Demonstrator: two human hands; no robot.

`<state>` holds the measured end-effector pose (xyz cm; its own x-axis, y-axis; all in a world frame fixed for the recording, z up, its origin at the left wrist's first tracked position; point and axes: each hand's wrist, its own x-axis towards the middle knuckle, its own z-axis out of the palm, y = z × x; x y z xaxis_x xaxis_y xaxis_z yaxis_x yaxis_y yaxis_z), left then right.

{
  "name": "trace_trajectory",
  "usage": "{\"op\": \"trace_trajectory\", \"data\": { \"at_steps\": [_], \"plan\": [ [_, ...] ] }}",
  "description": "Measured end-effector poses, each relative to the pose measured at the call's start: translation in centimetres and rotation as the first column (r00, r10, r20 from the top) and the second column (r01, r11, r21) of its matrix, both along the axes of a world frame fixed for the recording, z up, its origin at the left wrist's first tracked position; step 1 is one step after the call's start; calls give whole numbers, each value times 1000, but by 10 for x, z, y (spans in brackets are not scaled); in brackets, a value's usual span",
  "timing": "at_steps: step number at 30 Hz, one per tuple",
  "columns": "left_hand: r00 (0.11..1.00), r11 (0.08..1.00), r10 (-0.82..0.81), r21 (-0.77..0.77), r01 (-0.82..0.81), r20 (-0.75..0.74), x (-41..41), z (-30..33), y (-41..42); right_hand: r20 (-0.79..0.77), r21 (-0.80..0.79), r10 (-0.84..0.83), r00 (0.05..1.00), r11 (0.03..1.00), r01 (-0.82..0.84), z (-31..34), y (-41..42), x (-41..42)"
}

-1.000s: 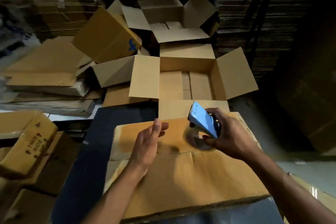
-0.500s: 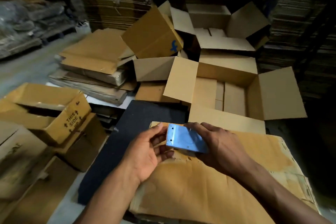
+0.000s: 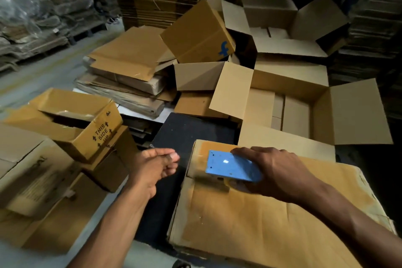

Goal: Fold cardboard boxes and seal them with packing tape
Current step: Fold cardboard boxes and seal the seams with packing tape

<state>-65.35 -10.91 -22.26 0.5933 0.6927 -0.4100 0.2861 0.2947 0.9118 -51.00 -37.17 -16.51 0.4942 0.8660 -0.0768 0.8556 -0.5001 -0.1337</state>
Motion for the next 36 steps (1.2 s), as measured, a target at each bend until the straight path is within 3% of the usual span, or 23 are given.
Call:
{"op": "trace_trajectory", "data": {
  "at_steps": [4,8,21,28,36],
  "plan": [
    [992,992,-98,-89,91,-80,-17,-26,27,11,-144,11,1000,990,-9,-4,-18,8],
    [982,994,-107,-37,102,-155,-11,-55,29,13,-235,26,1000,972,-23,-26,-1,3],
    [992,999,18,-34,-23,-126,-10,-93,28,64,-347,50,997,938,-24,-34,32,2],
    [982,988,35,-141,-61,-183,3,-111,2,86,-369,28,996,929,6,-39,47,-3],
    [969,998,52,-10,-56,-242,7,-145,-23,142,-452,34,989,891,34,-55,66,-14]
  ]
}}
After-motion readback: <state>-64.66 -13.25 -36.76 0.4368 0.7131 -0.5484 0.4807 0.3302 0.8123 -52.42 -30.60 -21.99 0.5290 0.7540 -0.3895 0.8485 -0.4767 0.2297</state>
